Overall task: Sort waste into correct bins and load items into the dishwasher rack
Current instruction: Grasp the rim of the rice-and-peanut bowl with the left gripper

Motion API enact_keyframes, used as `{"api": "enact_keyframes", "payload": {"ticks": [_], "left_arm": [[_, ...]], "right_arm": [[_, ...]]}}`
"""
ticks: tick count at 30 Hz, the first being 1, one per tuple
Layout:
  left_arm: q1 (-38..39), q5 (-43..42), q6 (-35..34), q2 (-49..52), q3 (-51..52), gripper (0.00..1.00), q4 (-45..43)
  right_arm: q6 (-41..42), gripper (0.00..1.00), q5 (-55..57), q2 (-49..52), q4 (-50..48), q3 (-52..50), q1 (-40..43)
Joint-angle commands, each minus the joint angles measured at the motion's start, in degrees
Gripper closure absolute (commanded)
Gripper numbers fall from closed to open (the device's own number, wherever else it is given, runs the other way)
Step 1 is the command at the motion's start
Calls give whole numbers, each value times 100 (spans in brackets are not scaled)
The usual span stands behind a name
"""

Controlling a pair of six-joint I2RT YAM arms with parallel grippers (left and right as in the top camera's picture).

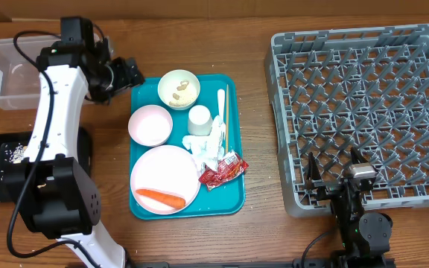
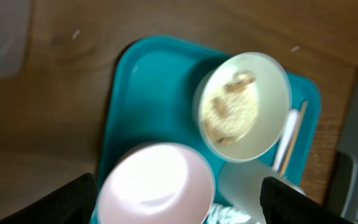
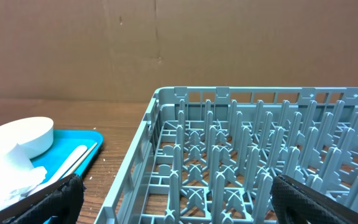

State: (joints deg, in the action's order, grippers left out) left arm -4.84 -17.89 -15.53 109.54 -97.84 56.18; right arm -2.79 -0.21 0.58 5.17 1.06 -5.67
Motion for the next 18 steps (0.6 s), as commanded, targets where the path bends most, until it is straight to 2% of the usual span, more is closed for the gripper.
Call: {"api": "enact_keyframes", "payload": {"ticks": [1, 12, 18], "left_arm": [[332, -192, 688, -13, -116, 15, -339], [1318, 1954, 691, 212, -83, 17, -761], [1237, 1934, 654, 789, -83, 18, -697]], "right_arm": [[-4, 0, -33, -42, -33, -59, 7], [-4, 0, -33, -42, -33, -59, 7], [-4, 0, -33, -42, -33, -59, 7]]}}
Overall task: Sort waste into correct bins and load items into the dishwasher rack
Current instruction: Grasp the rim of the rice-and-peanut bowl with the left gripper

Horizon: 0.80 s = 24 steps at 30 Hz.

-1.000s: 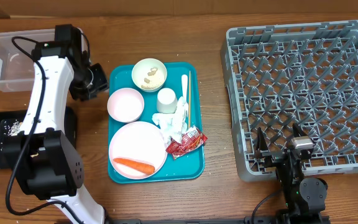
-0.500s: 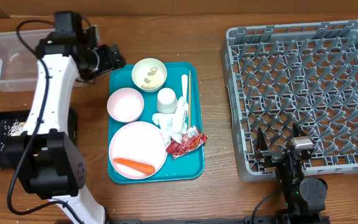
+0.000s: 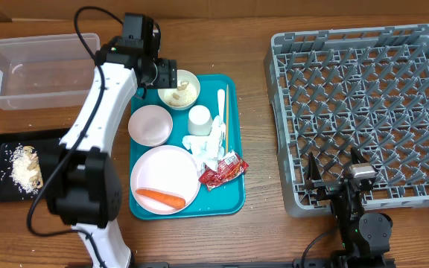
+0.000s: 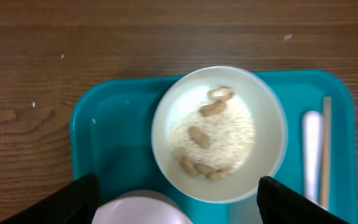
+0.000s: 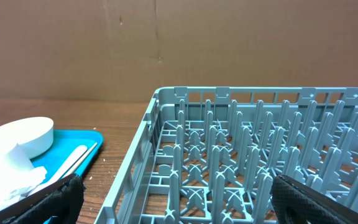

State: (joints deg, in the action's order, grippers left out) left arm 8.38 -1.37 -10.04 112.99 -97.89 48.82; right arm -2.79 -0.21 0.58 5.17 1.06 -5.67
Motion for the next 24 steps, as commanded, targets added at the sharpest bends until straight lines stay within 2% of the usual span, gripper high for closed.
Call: {"api": "enact_keyframes", "payload": {"ticks": [1, 6, 10, 13, 14, 15, 17, 24], "left_arm": [[-85, 280, 109, 503, -79, 18, 33], [-74, 155, 107, 623, -79, 18, -98], [-74, 52, 105, 868, -81, 27, -177], [-68, -151, 105, 1104, -81, 28, -170], [-68, -214, 107, 1187, -79, 30, -170], [-70, -256, 107, 1292, -79, 40, -168], [-70, -256, 107, 1327, -79, 49, -173], [-74, 52, 129, 1276, -144, 49, -225]], "right_arm": [[-4, 1, -33, -42, -33, -59, 7], [-4, 0, -35, -42, -33, -59, 7], [-4, 0, -35, -42, -33, -59, 7], [-4, 0, -35, -42, -33, -59, 7], [-4, 0, -33, -42, -33, -59, 7], [-4, 0, -33, -42, -33, -59, 7], [-4, 0, -33, -42, -33, -59, 7], [-4, 0, -35, -42, -33, -59, 7]]}}
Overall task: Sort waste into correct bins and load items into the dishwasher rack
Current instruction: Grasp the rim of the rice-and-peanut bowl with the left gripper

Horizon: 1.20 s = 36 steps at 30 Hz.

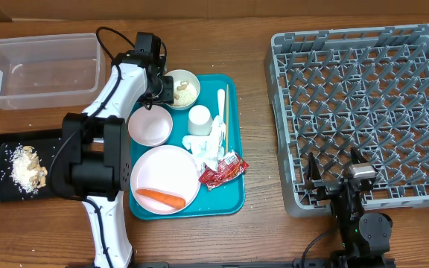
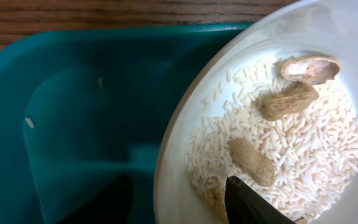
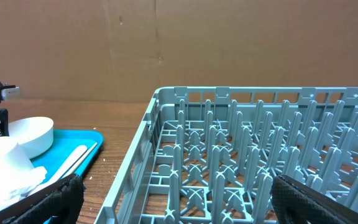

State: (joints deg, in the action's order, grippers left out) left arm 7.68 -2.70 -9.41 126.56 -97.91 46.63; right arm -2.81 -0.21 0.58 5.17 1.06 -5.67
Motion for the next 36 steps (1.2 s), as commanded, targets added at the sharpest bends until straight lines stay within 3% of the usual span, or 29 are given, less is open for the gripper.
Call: {"api": "enact_keyframes", "payload": {"ticks": [1, 8, 24, 27, 32, 34, 36], "left_arm": [[-4, 223, 66, -90, -153, 49, 9], [-4, 260, 63, -109, -256, 61, 149], [-7, 271, 63, -111, -555, 64, 365], [-4, 271, 61, -111, -555, 76, 398], [-4, 273, 63, -111, -555, 84, 409], [-4, 310, 63, -111, -555, 95, 404], [-7, 334, 68, -111, -584, 96, 428]], "right_arm": [[-2, 0, -33, -42, -33, -59, 7], [-2, 0, -35, -42, -33, -59, 7], [-2, 0, -35, -42, -33, -59, 7], [-2, 0, -35, -42, -33, -59, 7], [-2, 0, -35, -42, -33, -59, 7], [-2, 0, -35, -42, -33, -59, 7], [-2, 0, -35, -42, -33, -59, 7]]}}
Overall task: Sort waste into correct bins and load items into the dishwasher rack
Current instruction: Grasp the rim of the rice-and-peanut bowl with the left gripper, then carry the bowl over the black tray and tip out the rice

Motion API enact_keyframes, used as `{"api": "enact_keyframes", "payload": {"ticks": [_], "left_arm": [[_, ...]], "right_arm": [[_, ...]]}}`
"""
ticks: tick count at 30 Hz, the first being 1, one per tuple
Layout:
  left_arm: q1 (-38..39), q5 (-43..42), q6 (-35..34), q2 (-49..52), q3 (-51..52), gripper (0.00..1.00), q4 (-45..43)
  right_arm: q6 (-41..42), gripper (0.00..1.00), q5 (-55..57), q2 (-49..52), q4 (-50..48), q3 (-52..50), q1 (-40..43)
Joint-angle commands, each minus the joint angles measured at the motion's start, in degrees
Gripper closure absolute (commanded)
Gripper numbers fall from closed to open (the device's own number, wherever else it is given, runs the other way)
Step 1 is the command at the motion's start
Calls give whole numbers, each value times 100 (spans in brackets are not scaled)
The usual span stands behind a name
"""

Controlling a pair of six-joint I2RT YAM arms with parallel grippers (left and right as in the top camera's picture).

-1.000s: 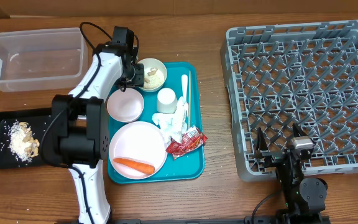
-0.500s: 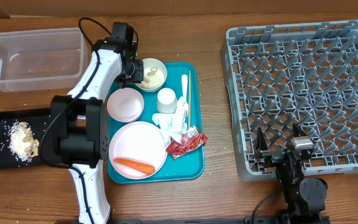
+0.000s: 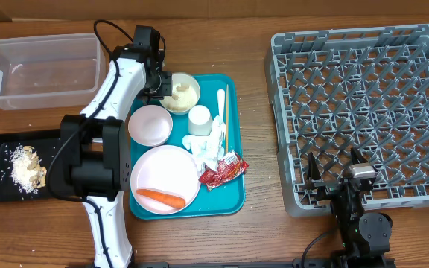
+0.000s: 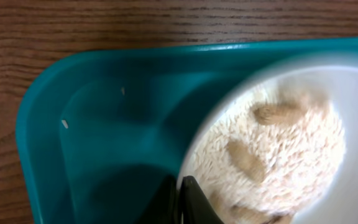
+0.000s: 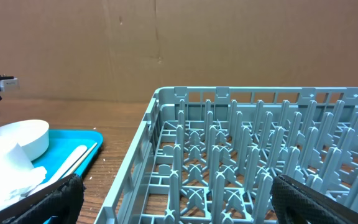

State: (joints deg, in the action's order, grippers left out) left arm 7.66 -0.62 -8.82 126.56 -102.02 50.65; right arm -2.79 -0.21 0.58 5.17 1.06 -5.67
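Observation:
A white bowl (image 3: 181,94) of rice and peanuts sits at the back left of the teal tray (image 3: 229,202). My left gripper (image 3: 160,87) is shut on the bowl's left rim. In the left wrist view its black fingertips (image 4: 180,199) pinch that rim, and the bowl (image 4: 278,143) looks blurred. The tray also carries a pink bowl (image 3: 150,125), a white cup (image 3: 199,119), a plate (image 3: 162,170) with a carrot (image 3: 160,198), a crumpled napkin (image 3: 208,149), a red wrapper (image 3: 222,170), chopsticks (image 3: 226,119) and a spoon (image 3: 220,100). My right gripper (image 3: 337,173) rests open at the rack's front edge.
The grey dishwasher rack (image 3: 363,104) fills the right side and shows close up in the right wrist view (image 5: 260,143). A clear bin (image 3: 39,71) stands at the back left. In front of it lies a black tray holding rice scraps.
My left gripper was open, straddling the bowl's left rim; now it is shut on that rim. The bowl has shifted slightly. The right arm has not moved.
My left gripper hung open between the clear bin and the tray. Then it was open above the rice bowl. Then it was down at the bowl's left rim with one finger inside and one outside. Now it grips the rim.

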Motion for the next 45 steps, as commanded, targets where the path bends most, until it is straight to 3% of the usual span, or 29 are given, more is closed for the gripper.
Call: {"api": "enact_keyframes", "payload": {"ticks": [1, 6, 11, 17, 21, 31, 45], "left_arm": [[-4, 127, 9, -111, -221, 96, 63], [-13, 125, 7, -111, -975, 96, 603], [-33, 334, -44, -111, -2420, 96, 1696], [-284, 1862, -474, -111, -4037, 96, 3545], [-811, 2142, -688, -240, -4809, 96, 4575], [-2739, 2653, -1008, -905, -4780, 96, 4616], [-4033, 3851, -1349, -938, -2494, 96, 4334]], "right_arm": [[-4, 0, -33, -42, -33, -59, 7], [-4, 0, -33, -42, -33, -59, 7], [-4, 0, -33, -42, -33, -59, 7], [-4, 0, -33, -42, -33, -59, 7], [-4, 0, -35, -42, -33, -59, 7], [-4, 0, -35, -42, -33, -59, 7], [-4, 0, -35, -42, -33, -59, 7]]}}
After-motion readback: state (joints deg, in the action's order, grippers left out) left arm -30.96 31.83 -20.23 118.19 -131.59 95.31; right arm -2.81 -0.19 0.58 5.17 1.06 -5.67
